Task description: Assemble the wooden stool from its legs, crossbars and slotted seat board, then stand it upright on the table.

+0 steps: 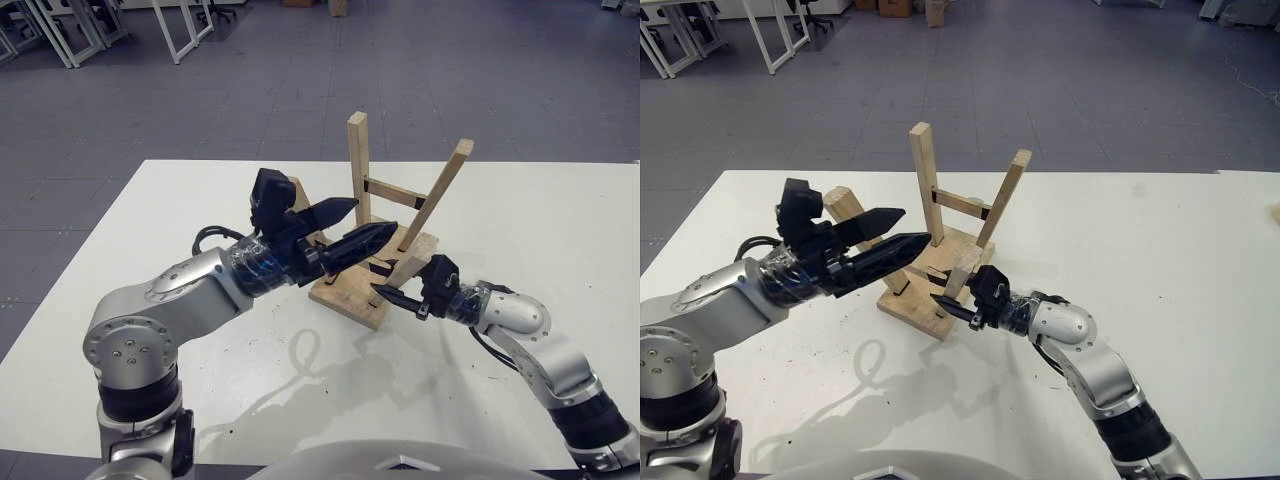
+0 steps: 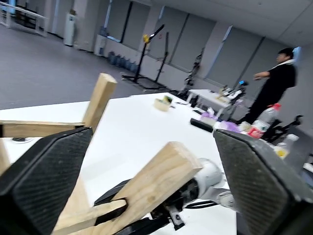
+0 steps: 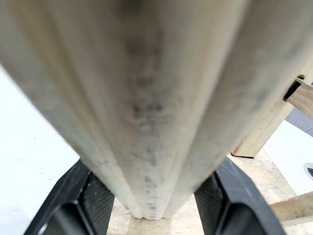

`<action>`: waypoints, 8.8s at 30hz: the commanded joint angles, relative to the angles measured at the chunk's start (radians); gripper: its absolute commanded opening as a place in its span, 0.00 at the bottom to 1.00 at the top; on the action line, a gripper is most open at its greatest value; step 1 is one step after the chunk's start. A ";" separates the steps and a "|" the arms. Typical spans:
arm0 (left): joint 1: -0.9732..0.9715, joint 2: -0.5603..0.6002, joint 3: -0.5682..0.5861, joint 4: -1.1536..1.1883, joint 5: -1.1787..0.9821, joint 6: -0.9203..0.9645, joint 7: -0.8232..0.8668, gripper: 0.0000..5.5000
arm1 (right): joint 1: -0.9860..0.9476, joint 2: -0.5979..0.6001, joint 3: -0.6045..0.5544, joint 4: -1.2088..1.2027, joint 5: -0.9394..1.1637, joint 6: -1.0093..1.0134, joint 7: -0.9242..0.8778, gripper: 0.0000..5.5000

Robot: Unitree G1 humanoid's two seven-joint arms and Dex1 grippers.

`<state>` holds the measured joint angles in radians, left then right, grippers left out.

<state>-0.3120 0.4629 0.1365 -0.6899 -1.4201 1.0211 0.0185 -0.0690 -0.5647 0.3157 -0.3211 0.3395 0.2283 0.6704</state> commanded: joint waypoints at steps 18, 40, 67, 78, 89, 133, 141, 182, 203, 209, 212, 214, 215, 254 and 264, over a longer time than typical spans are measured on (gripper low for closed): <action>0.066 -0.061 -0.441 -0.008 0.749 -0.020 0.176 0.42 | 0.070 -0.057 0.030 0.112 -0.097 0.100 -0.002 0.37; -0.330 -0.097 0.010 0.106 0.306 -0.110 0.116 0.42 | 0.004 -0.117 0.151 0.323 -0.123 0.122 0.110 0.37; 0.093 -0.065 -0.315 0.313 0.788 -0.036 0.022 0.42 | -0.004 -0.089 0.123 0.245 -0.086 0.128 0.076 0.37; -0.296 0.008 0.091 0.518 0.720 -0.094 -0.075 0.42 | -0.007 -0.118 0.130 0.271 -0.066 0.075 0.171 0.37; -0.251 -0.011 0.218 0.600 0.742 -0.103 -0.043 0.42 | -0.200 -0.146 0.114 0.448 -0.044 -0.071 0.469 0.37; 0.364 -0.030 -0.294 0.308 1.158 -0.008 -0.148 0.42 | -0.587 0.670 -0.784 -0.675 0.248 1.352 -0.503 0.70; 0.355 -0.069 -0.298 0.316 1.196 -0.009 -0.147 0.42 | -0.696 0.732 -0.821 -0.680 0.260 1.287 -0.560 0.70; 0.485 -0.218 -0.039 0.402 1.356 -0.342 0.054 0.42 | -0.212 0.039 -0.240 -0.544 0.366 0.814 -0.380 0.70; 0.237 0.591 0.231 0.632 0.919 -0.350 -1.082 0.62 | -0.166 -0.381 -0.402 -0.024 0.387 0.631 0.264 0.86; -0.062 0.647 0.068 0.740 0.891 -0.380 -1.314 0.69 | -0.395 -0.351 -0.267 0.159 0.231 0.492 0.376 0.99; -0.182 0.572 -0.019 0.731 0.895 -0.388 -1.318 0.69 | -0.488 -0.292 -0.222 0.164 0.218 0.479 0.390 0.99; -0.228 0.537 -0.063 0.721 0.894 -0.379 -1.315 0.69 | -0.533 -0.258 -0.199 0.159 0.207 0.481 0.387 0.99; -0.235 0.538 -0.078 0.716 0.893 -0.373 -1.328 0.69 | -0.551 -0.248 -0.193 0.164 0.203 0.483 0.394 0.99; -0.166 0.396 -0.137 0.455 0.777 -0.185 -1.152 0.61 | -0.501 -0.115 -0.212 0.185 0.236 0.472 0.465 0.90; -0.181 0.430 -0.155 0.549 0.746 -0.211 -1.310 0.33 | -0.386 -0.158 -0.218 -0.020 0.386 0.617 0.507 0.55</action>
<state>-0.4768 0.8716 -0.0062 -0.1741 -0.6768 0.8137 -1.2543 -0.4815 -0.7005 0.0957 -0.3022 0.6988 0.8152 1.1666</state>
